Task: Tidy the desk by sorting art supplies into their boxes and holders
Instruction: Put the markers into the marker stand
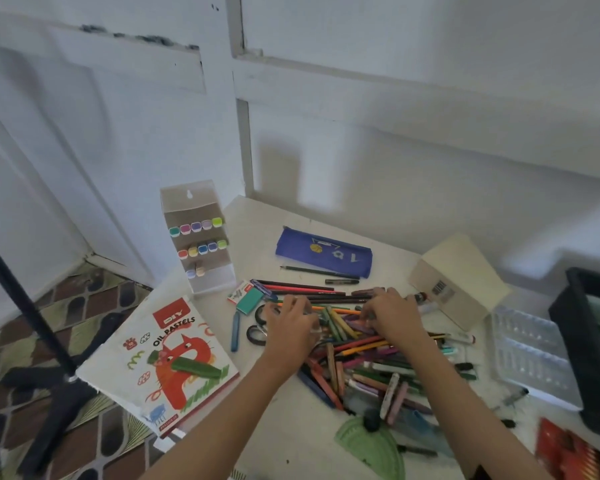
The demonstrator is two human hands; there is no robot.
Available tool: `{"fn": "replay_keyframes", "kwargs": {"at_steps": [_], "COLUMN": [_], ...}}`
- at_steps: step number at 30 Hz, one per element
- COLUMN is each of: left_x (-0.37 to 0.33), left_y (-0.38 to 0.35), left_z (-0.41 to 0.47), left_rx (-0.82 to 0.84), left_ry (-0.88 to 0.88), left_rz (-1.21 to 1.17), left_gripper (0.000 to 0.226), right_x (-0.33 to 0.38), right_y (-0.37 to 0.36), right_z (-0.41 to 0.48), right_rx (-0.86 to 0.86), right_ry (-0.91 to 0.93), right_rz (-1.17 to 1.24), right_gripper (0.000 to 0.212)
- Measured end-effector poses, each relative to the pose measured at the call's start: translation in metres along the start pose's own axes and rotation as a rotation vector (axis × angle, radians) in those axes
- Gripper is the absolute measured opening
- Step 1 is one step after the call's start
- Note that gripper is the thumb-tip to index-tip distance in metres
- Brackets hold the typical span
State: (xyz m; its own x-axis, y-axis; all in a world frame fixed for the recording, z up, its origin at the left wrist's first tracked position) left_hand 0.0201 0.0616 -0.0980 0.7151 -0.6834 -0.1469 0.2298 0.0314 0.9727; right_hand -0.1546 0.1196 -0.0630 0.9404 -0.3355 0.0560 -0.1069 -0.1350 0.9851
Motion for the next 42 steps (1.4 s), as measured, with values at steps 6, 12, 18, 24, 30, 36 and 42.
{"fn": "replay_keyframes", "kwargs": {"at_steps": [6,12,18,24,30,36,42], "left_x": [0.014,0.034,0.057,0.077,0.108,0.147,0.173], "left_y": [0.003,0.018,0.039,0.072,0.112,0.140,0.140], "left_z": [-0.009,-0.022,-0.030,-0.032,-0.035,-0.032,-0.010], "left_rx": [-0.046,-0.186,-0.307,-0.493,-0.678,-0.735,-0.553], "left_ry": [0.021,0.117,0.151,0.097,0.148,0.216,0.194], "left_rz": [-0.171,-0.301,-0.319,-0.218,-0.165,-0.174,-0.231], "left_gripper": [0.014,0.015,0.020,0.025,0.024,0.031,0.050], "right_x": [-0.006,-0.023,-0.019,0.007,0.071,0.142,0.195], "right_y": [-0.002,0.019,0.036,0.043,0.047,0.050,0.035], "right_z": [-0.001,-0.015,-0.032,-0.035,-0.020,-0.007,0.022], "right_rx": [-0.027,-0.137,-0.320,-0.372,-0.543,-0.781,-0.661], "right_ry": [0.054,0.041,-0.025,-0.003,0.151,0.600,0.794], "right_rz": [-0.030,0.699,1.234,1.408,1.230,0.790,0.375], "right_gripper": [0.013,0.017,0.014,0.004,0.019,0.012,0.038]}}
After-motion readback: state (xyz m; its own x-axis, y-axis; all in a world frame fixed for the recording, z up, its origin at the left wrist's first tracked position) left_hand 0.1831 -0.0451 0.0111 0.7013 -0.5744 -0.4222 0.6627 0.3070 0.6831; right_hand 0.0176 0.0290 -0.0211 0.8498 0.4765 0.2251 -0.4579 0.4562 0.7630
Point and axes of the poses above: each hand's wrist, its own z-axis towards the middle knuckle, its own y-axis out of the back of the hand, x = y × z, the point moved 3 cm from there along z, towards the middle knuckle, and after that the axes turned 4 degrees about z, right-handed, at the moved point
